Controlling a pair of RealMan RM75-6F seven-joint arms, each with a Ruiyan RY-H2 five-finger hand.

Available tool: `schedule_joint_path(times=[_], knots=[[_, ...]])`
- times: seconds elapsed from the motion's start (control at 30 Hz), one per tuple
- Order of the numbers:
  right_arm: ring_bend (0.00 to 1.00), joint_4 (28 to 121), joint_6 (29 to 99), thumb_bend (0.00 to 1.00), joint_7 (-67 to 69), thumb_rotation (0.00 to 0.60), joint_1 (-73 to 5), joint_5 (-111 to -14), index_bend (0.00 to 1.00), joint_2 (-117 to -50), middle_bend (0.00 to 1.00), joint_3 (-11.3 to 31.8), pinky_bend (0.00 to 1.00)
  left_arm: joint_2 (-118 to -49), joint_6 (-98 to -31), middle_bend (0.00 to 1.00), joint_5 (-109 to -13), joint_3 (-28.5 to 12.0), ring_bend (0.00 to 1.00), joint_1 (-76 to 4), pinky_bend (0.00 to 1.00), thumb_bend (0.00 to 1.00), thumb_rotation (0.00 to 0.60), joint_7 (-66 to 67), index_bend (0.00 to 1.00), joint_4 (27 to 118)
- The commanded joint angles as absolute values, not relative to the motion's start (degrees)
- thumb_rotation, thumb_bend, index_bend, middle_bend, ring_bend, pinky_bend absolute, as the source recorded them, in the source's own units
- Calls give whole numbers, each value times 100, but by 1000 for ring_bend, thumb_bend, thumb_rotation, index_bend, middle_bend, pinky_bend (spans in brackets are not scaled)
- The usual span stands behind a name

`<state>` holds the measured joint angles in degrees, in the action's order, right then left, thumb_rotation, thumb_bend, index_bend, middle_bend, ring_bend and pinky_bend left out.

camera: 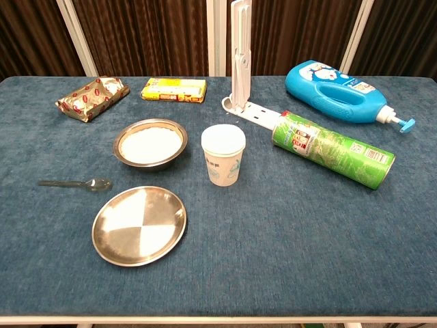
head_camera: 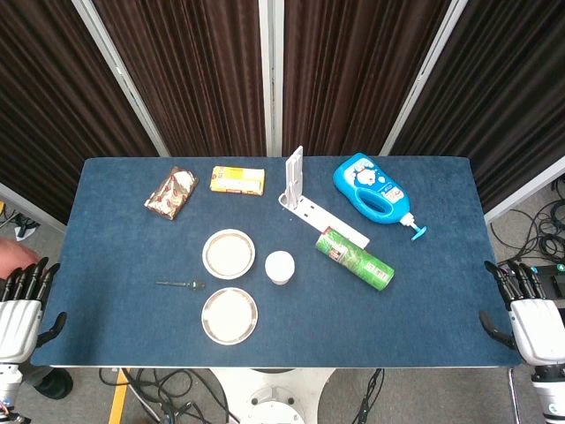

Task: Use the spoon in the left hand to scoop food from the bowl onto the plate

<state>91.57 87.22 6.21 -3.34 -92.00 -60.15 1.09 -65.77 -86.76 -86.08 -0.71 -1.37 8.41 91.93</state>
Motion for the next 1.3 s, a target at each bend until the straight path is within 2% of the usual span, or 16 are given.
schedule_joint_path(times=[0.03,0.4,0.5,0.57,0.63,0.7,0.83,0.9,1.03,1.17,1.3], knots=[[0,9169,8717,278,616,600,-337,-9193,39,-6012,168,113,0,-6594,-8629,0,-8605,-58,0,-154,0,382,600,813,85,9186],[0,9122,8726,279,677,600,-344,-9193,38,-6035,168,122,0,-6540,-8128,3,-8523,-145,0,-492,0,361,600,895,118,9338],[0,9102,8694,278,686,600,-371,-9167,38,-6024,168,146,0,-6549,-7807,124,-8475,-310,54,-796,7,333,600,828,190,9352],[0,9097,8690,279,689,600,-388,-9156,39,-6010,168,169,0,-6531,-7450,247,-8416,-416,166,-1069,106,321,600,750,270,9413],[0,9093,8691,279,687,600,-403,-9153,38,-5999,168,188,0,-6585,-7110,378,-8393,-521,298,-1342,322,311,600,465,359,9409],[0,9092,8679,279,690,600,-421,-9147,38,-5981,168,203,0,-6693,-6614,483,-8337,-609,410,-1690,493,310,600,122,390,9327],[0,9095,8674,279,695,600,-435,-9134,38,-5957,169,220,0,-7023,-5683,652,-8124,-689,590,-2284,721,310,600,-251,423,8973],[0,9088,8673,278,697,600,-432,-9117,39,-5952,169,223,0,-7261,-5351,714,-7996,-676,650,-2490,786,311,600,-256,446,8734],[0,9086,8630,279,670,600,-432,-9059,39,-5948,171,221,0,-7670,-5096,791,-7693,-684,730,-2683,875,312,600,-64,508,8412],[0,9107,8619,279,639,600,-443,-9050,39,-5958,173,229,0,-7891,-4898,847,-7282,-698,796,-2768,934,312,600,26,535,8341],[0,9116,8602,279,606,600,-450,-9036,38,-5962,173,231,0,-8116,-4922,871,-6943,-744,821,-2823,952,312,600,237,533,8253]])
